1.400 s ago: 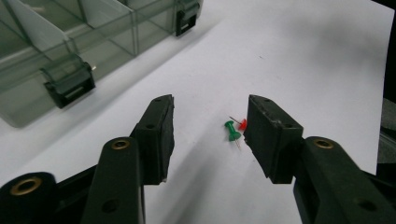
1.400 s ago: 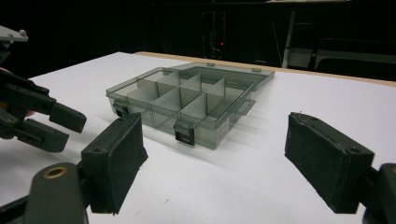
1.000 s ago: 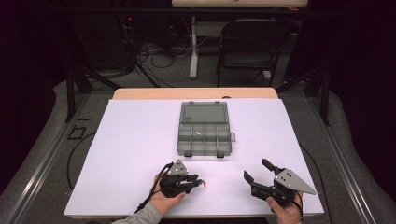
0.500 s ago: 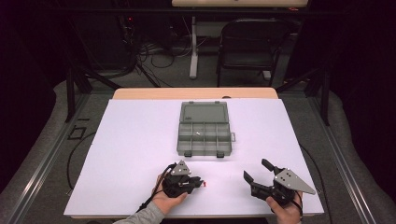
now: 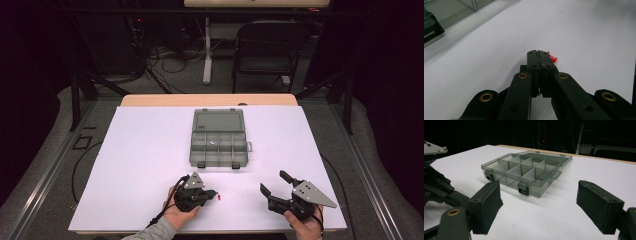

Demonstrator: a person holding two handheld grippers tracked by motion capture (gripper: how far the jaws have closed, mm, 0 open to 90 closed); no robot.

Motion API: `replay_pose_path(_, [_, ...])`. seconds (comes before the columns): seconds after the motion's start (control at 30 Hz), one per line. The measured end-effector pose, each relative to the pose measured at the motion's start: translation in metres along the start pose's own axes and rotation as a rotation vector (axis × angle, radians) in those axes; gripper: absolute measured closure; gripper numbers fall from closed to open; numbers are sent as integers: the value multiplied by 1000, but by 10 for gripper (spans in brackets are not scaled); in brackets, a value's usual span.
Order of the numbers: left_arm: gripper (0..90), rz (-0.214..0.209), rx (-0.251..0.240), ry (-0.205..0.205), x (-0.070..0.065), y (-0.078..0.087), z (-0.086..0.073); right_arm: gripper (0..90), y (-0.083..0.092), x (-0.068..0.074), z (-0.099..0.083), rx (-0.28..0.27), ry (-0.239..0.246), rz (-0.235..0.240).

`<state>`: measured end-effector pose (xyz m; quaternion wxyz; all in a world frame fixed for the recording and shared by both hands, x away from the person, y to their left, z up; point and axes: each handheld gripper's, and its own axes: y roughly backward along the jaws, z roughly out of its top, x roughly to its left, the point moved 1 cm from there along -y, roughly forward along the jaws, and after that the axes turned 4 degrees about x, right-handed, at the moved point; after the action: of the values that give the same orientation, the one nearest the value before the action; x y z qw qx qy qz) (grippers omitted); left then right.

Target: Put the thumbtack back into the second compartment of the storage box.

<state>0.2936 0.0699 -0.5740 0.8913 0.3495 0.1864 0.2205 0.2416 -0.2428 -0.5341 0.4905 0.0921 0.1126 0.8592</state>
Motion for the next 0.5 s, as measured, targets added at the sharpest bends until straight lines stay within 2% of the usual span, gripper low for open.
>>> replay_pose_path(0.5, [896, -11, 0, 6, 2, 1, 0, 192, 1, -1, 0, -3, -8, -4])
